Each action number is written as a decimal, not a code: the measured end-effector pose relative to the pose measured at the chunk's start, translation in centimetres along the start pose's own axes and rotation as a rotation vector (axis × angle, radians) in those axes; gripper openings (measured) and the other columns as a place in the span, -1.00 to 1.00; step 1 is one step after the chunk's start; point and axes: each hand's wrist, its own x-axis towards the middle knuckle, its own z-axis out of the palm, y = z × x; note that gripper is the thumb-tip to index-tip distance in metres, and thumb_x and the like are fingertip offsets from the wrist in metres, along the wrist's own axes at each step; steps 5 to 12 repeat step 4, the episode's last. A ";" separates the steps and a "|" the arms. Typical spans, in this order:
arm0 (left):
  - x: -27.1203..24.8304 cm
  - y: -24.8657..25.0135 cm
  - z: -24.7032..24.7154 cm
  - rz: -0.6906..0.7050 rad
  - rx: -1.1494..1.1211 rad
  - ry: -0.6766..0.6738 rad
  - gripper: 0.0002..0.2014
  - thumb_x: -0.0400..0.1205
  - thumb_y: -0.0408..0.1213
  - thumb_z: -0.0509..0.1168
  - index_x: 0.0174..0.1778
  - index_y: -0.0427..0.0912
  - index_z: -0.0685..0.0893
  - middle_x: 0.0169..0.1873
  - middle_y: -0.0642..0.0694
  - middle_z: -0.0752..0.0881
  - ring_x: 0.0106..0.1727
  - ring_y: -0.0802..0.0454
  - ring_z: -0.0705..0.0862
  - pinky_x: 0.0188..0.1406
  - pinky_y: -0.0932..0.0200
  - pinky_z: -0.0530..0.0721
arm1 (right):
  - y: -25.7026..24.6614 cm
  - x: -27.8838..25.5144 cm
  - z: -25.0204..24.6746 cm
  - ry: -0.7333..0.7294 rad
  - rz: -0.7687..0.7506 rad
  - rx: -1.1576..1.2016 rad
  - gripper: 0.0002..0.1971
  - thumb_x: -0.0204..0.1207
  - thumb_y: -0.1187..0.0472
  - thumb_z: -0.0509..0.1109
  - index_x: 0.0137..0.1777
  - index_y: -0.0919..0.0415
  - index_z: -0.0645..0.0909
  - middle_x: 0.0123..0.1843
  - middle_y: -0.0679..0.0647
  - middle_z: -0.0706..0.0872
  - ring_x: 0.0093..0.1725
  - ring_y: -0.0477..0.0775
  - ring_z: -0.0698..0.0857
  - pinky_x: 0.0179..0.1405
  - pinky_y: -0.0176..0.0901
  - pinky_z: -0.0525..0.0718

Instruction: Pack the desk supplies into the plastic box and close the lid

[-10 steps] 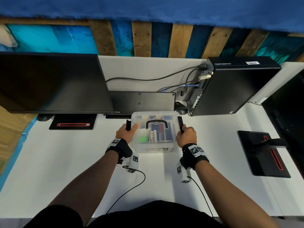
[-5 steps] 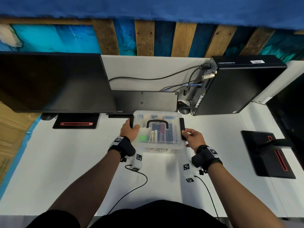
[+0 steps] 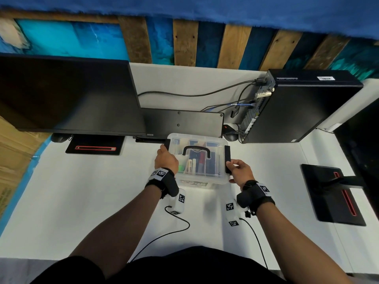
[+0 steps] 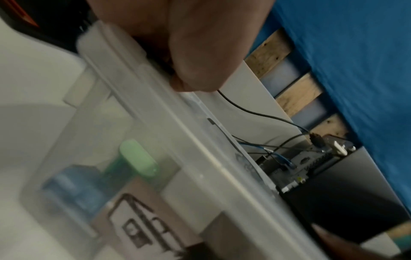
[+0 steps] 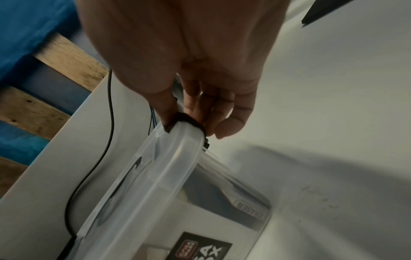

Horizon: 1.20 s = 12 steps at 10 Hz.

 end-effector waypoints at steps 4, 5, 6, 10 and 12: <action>-0.5 -3.4 -2.8 0.298 0.025 -0.230 -0.32 0.75 0.03 -0.04 0.68 -0.15 -0.21 0.72 -0.12 -0.01 0.70 -0.13 0.14 0.67 -0.10 0.18 | 0.0 -0.9 -0.9 0.092 -0.027 -0.032 -0.63 0.45 -0.15 0.48 0.15 0.02 0.63 0.02 0.22 0.76 -0.06 0.17 0.70 -0.26 -0.03 0.72; -0.5 -3.4 -2.8 0.298 0.025 -0.230 -0.32 0.75 0.03 -0.04 0.68 -0.15 -0.21 0.72 -0.12 -0.01 0.70 -0.13 0.14 0.67 -0.10 0.18 | 0.0 -0.9 -0.9 0.092 -0.027 -0.032 -0.63 0.45 -0.15 0.48 0.15 0.02 0.63 0.02 0.22 0.76 -0.06 0.17 0.70 -0.26 -0.03 0.72; -0.5 -3.4 -2.8 0.298 0.025 -0.230 -0.32 0.75 0.03 -0.04 0.68 -0.15 -0.21 0.72 -0.12 -0.01 0.70 -0.13 0.14 0.67 -0.10 0.18 | 0.0 -0.9 -0.9 0.092 -0.027 -0.032 -0.63 0.45 -0.15 0.48 0.15 0.02 0.63 0.02 0.22 0.76 -0.06 0.17 0.70 -0.26 -0.03 0.72; -0.5 -3.4 -2.8 0.298 0.025 -0.230 -0.32 0.75 0.03 -0.04 0.68 -0.15 -0.21 0.72 -0.12 -0.01 0.70 -0.13 0.14 0.67 -0.10 0.18 | 0.0 -0.9 -0.9 0.092 -0.027 -0.032 -0.63 0.45 -0.15 0.48 0.15 0.02 0.63 0.02 0.22 0.76 -0.06 0.17 0.70 -0.26 -0.03 0.72; -0.5 -3.4 -2.8 0.298 0.025 -0.230 -0.32 0.75 0.03 -0.04 0.68 -0.15 -0.21 0.72 -0.12 -0.01 0.70 -0.13 0.14 0.67 -0.10 0.18 | 0.0 -0.9 -0.9 0.092 -0.027 -0.032 -0.63 0.45 -0.15 0.48 0.15 0.02 0.63 0.02 0.22 0.76 -0.06 0.17 0.70 -0.26 -0.03 0.72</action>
